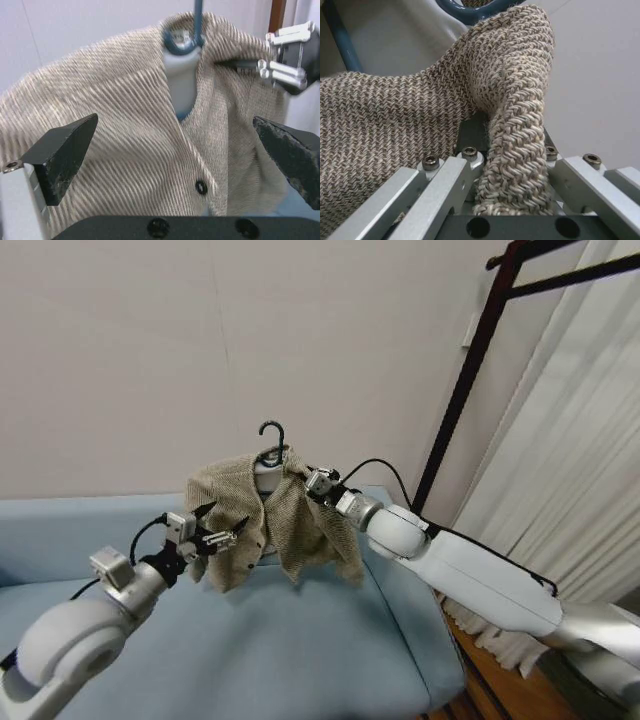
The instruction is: Pick up the clothes from the sofa and hang them on the clothes hanger.
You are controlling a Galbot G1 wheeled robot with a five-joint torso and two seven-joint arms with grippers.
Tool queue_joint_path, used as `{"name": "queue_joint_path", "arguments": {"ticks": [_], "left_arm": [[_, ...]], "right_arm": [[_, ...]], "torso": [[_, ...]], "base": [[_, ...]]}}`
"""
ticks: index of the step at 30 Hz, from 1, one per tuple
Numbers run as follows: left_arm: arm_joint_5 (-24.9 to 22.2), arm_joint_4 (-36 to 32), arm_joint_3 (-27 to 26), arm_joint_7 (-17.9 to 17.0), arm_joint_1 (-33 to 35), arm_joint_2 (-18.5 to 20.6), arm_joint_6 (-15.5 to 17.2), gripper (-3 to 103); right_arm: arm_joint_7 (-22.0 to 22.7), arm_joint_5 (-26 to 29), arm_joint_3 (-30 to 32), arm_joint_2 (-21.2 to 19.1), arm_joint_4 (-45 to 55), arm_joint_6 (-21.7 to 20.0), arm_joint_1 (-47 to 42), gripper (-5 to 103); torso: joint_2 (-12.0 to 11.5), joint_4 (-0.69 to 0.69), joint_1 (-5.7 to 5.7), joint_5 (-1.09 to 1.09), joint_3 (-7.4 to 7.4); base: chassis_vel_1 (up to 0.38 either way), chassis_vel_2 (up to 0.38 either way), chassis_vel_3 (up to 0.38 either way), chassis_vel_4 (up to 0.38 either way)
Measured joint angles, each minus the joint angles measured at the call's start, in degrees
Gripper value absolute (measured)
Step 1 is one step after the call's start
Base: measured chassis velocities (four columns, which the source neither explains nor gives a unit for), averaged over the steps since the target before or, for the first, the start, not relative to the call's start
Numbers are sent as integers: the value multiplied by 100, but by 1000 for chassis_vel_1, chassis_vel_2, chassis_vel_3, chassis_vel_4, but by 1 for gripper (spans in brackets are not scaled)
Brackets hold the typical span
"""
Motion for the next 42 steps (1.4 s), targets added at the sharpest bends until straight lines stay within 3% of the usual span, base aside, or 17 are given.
{"name": "queue_joint_path", "arguments": {"ticks": [2,4,5,6,7,11,13,15,17,21,29,36,40,42], "left_arm": [[-821,306,4,167,-474,287,158,100],[-1048,492,16,297,-706,386,236,100],[-1266,817,43,587,-1022,519,313,100],[-1345,1005,53,801,-1178,590,375,100],[-1345,1005,53,801,-1178,590,375,100],[-1522,1691,53,1763,-1571,997,669,100],[-1535,1763,68,1937,-1612,1044,714,100],[-1533,2036,131,2695,-1699,1259,880,100],[-1521,2110,163,2840,-1699,1336,890,100],[-1524,2244,250,2967,-1573,1588,882,100],[-1543,2201,303,2898,-1592,1726,848,100],[-1782,2157,348,2499,-1782,1816,860,100],[-1470,2185,228,2429,-1690,1701,835,100],[-898,2166,67,2783,-1554,1467,643,100]], "right_arm": [[-198,-185,169,-113,-142,500,-167,10],[-272,-250,244,-148,-201,687,-229,10],[-358,-349,338,-174,-285,951,-301,10],[-387,-404,375,-179,-339,1092,-328,10],[-387,-404,375,-179,-339,1092,-328,10],[-474,-668,463,-89,-574,1522,-390,10],[-475,-676,463,-81,-577,1534,-396,10],[-481,-704,450,3,-597,1581,-393,10],[-490,-716,431,56,-612,1598,-379,10],[-506,-715,369,158,-560,1607,-281,10],[-514,-701,338,201,-364,1506,-195,10],[-495,-656,196,141,-103,1335,-72,10],[-473,-619,170,88,-87,1290,-48,10],[-472,-603,149,30,-116,1282,-10,10]], "torso": [[0,0,0,0,0],[0,-1,0,0,0],[0,-2,0,1,0],[0,-3,0,0,0],[0,-3,0,0,0],[-1,2,1,-1,0],[-1,3,1,-1,0],[0,-1,0,-2,0],[-1,0,0,0,0],[-1,2,1,-3,0],[-1,-1,0,-1,0],[-1,0,0,0,-1],[0,0,0,1,-1],[0,0,0,-2,-1]], "base": [[0,0,0,0],[0,0,0,0],[0,0,0,0],[0,0,0,0],[0,0,0,0],[0,0,0,0],[0,0,0,0],[0,0,0,0],[0,0,0,0],[0,0,0,0],[0,0,0,0],[0,0,0,0],[0,0,0,0],[0,0,0,0]]}}
